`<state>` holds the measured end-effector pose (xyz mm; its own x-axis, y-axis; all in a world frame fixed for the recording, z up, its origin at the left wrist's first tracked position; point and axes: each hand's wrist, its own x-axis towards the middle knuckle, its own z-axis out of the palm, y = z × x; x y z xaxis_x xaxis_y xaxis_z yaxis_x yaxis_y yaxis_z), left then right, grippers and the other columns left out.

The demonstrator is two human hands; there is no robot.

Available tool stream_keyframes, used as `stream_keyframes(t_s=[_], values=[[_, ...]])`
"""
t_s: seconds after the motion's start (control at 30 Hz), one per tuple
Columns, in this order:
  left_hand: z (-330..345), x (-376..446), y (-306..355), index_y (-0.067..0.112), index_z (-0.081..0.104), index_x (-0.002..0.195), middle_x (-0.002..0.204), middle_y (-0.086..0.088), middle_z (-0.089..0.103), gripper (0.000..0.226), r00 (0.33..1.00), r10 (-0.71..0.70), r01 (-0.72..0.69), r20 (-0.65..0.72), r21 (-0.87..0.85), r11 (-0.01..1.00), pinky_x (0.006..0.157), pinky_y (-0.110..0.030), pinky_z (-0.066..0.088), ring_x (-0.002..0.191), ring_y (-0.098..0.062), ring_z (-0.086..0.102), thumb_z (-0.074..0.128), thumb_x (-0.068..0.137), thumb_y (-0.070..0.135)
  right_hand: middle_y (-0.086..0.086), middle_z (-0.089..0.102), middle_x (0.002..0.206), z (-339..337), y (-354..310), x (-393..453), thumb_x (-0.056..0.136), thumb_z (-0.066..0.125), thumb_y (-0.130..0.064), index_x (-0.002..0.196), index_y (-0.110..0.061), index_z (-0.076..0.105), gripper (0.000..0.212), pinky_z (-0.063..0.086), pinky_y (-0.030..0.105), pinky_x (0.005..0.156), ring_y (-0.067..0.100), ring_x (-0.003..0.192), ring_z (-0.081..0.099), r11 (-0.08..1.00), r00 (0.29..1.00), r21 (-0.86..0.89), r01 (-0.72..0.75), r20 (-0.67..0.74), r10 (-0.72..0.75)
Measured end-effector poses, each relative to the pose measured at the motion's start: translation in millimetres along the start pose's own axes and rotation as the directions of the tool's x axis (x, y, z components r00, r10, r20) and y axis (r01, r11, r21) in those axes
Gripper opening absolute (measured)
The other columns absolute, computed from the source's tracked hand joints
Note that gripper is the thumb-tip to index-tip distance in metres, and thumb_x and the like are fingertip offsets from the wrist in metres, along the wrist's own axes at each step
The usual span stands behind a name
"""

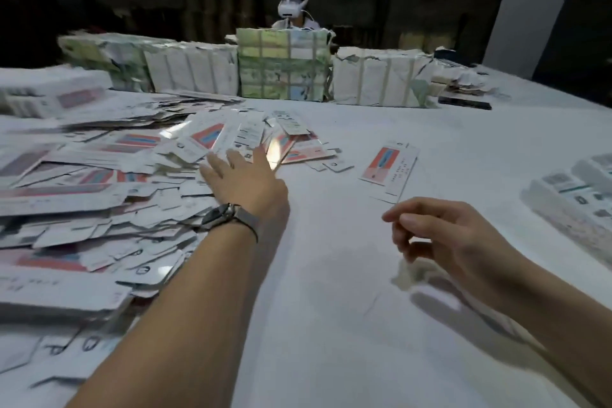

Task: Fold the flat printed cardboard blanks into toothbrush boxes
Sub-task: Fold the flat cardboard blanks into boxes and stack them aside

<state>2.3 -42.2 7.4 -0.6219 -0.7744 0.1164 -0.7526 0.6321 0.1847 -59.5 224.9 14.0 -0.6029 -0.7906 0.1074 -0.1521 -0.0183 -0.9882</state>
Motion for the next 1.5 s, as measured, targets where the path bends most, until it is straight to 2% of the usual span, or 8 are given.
stream_keyframes(t_s=[0.17,0.43,0.6,0.97,1.17,1.3,1.4,1.5], values=[[-1.4,-1.3,7.3,0.021,0.042,0.128,0.11,-0.009,0.062,0.036,0.978,0.17,-0.167,-0.12,0.042,0.985,0.097,-0.047,0.032,0.115,-0.038,0.053,0.05,0.093,0.02,0.009,0.063,0.076,0.1,-3.7,-0.1,0.078,0.068,-0.028,0.089,-0.013,0.078,0.021,0.048,0.027,0.061,0.017,0.07,0.057,0.999,0.999,0.051,-0.001,-0.048,0.003],[-22.3,-22.6,30.6,0.022,0.053,0.116,0.079,-0.003,0.043,0.029,0.878,0.28,-0.35,-0.389,-0.12,0.929,0.062,-0.038,0.034,0.081,-0.035,0.053,0.056,0.088,0.018,0.007,0.062,0.075,-4.8,-1.5,4.3,0.084,0.06,-0.025,0.091,-0.017,0.078,0.021,0.047,0.027,0.058,0.018,0.067,0.057,0.989,0.995,0.146,0.019,-0.097,-0.005],[-30.6,-45.9,55.6,0.027,0.063,0.108,0.087,0.001,0.075,0.039,0.94,0.333,-0.24,-0.07,-0.831,0.502,0.061,-0.037,0.061,0.083,-0.022,0.071,0.065,0.074,0.008,0.005,0.061,0.075,-13.9,-7.0,6.6,0.087,0.054,-0.029,0.098,-0.018,0.074,0.025,0.046,0.03,0.061,0.016,0.067,0.057,0.967,0.979,0.245,0.068,-0.204,-0.017],[-18.3,-98.0,83.1,0.048,0.047,0.123,0.104,0.006,0.068,0.073,0.355,0.921,0.077,0.162,-0.987,0.144,0.079,-0.027,0.058,0.103,-0.012,0.068,0.064,0.071,-0.002,-0.002,0.071,0.099,-27.5,-18.8,9.3,0.101,0.044,-0.032,0.132,-0.031,0.05,0.031,0.061,0.04,0.079,0.022,0.098,0.071,0.955,0.866,0.114,0.274,-0.461,-0.194],[-14.6,-110.8,98.9,0.026,0.051,0.119,0.097,-0.016,0.07,0.051,0.496,0.843,0.344,0.21,-0.939,0.031,0.072,-0.049,0.058,0.086,-0.035,0.073,0.065,0.07,0.017,-0.005,0.071,0.1,-25.4,-15.9,9.3,0.105,0.044,-0.035,0.133,-0.032,0.047,0.029,0.059,0.03,0.068,0.014,0.093,0.073,0.978,0.871,0.025,0.209,-0.46,-0.174],[-19.8,-115.0,90.7,0.021,0.058,0.112,0.074,-0.005,0.073,0.048,0.581,0.785,0.35,0.212,-0.937,-0.006,0.052,-0.029,0.057,0.063,-0.024,0.074,0.053,0.078,0.055,-0.011,0.062,0.117,-26.7,-15.1,7.8,0.101,0.052,-0.036,0.142,-0.054,0.031,0.05,0.061,0.03,0.059,0.009,0.092,0.072,0.971,0.853,-0.166,0.174,-0.467,-0.233],[-19.4,-113.3,92.6,0.018,0.061,0.111,0.074,-0.009,0.073,0.056,0.572,0.788,0.407,0.227,-0.913,-0.033,0.053,-0.034,0.059,0.065,-0.031,0.074,0.047,0.078,0.062,-0.001,0.061,0.13,-28.8,-12.9,8.1,0.101,0.054,-0.032,0.143,-0.044,0.042,0.045,0.063,0.039,0.076,0.019,0.102,0.071,0.951,0.863,-0.257,0.172,-0.426,-0.271],[-17.9,-110.4,90.2,0.02,0.069,0.108,0.076,-0.01,0.071,0.047,0.549,0.795,0.447,0.259,-0.894,-0.017,0.058,-0.038,0.059,0.069,-0.029,0.073,0.052,0.078,0.052,-0.006,0.066,0.119,-33.4,-11.3,7.6,0.1,0.055,-0.038,0.145,-0.048,0.039,0.049,0.063,0.038,0.063,0.017,0.089,0.073,0.936,0.889,-0.33,0.12,-0.385,-0.249]])
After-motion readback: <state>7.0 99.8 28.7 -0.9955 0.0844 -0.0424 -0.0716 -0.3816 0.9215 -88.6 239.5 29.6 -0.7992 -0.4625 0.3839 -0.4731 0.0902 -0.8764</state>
